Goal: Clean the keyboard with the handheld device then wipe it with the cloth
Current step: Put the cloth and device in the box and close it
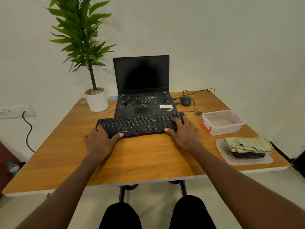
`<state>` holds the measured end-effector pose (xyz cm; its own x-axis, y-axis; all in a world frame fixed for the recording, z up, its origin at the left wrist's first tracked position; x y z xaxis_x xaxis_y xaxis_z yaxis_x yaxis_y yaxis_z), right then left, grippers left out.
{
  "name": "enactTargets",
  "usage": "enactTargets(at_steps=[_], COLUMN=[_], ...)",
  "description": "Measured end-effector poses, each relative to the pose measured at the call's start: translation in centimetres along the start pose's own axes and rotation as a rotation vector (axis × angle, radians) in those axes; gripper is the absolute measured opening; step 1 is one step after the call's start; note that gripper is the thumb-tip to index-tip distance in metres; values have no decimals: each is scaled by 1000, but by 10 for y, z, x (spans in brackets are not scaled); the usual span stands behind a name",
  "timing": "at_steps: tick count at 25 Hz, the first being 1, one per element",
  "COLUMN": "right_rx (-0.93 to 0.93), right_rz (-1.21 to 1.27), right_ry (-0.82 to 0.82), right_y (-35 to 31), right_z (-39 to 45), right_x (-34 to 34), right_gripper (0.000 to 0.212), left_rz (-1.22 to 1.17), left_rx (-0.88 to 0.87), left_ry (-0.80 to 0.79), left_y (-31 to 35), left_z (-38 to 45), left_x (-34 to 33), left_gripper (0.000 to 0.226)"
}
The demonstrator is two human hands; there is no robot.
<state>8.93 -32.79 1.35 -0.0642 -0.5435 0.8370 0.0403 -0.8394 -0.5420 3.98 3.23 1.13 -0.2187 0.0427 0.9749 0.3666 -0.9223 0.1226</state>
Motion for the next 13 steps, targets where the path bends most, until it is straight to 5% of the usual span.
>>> enactTargets(at_steps=[3, 7, 13], right_rx=[95, 319, -51], right_rz=[80, 71, 175], right_ry=[87, 337, 670], right_y=[-10, -6, 126], right_z=[-18, -58, -115], right_x=[21, 89, 206], right_gripper=[66, 29, 26], left_rz=[-108, -316, -684], left_rx=[28, -157, -454], left_ry=[86, 186, -232], left_y=[13, 97, 285], left_z=[-24, -83, -158], left_x=[14, 40, 32], left_gripper=[87, 49, 37])
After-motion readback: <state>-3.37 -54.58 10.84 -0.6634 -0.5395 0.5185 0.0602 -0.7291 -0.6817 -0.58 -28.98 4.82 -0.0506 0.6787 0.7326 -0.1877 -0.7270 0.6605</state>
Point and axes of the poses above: each hand's wrist, its own z-axis towards the middle knuckle, its own x-axis out of the back of the hand, y = z × x, the point moved 7 cm from there along z, towards the middle knuckle, and after that the axes turned 13 degrees about z, right-handed, at the moved point
